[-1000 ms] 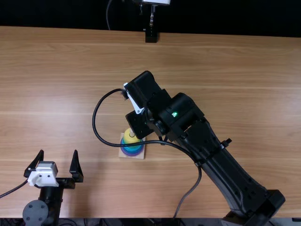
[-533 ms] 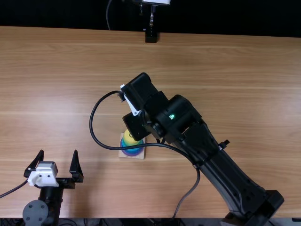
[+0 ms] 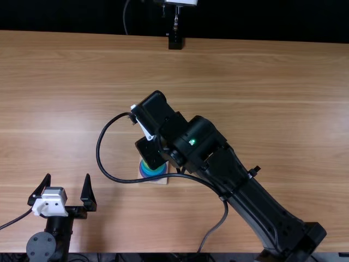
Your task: Build the Hanoi tower: stack the rings onto the peg from bottom to top in this color order: purple, dark blue, light blue, dark green, light green, yellow, orange.
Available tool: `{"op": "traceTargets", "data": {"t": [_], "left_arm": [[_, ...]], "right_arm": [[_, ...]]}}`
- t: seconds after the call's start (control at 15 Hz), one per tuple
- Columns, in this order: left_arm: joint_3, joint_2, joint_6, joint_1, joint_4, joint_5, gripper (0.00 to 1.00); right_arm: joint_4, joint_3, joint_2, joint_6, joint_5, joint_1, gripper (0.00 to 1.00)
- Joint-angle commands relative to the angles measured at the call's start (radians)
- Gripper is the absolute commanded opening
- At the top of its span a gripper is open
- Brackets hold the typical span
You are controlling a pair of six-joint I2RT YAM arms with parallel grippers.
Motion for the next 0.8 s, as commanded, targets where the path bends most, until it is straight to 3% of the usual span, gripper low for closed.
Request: {"op": "traceTargets", "data": {"t": [0.0,0.73], "left_arm": [[-0.026,-0.011,0.013,0.006,-0.006,-0.01,1.0],[-0.026,-0.011,0.013,0.006,-0.006,-0.01,1.0]], "right_arm": [[0.006,0.01,0.02,0.005,0.003,0.011,0.0],[0.033,0.009,0.062,0.003,0.003,0.009,0.0]]}}
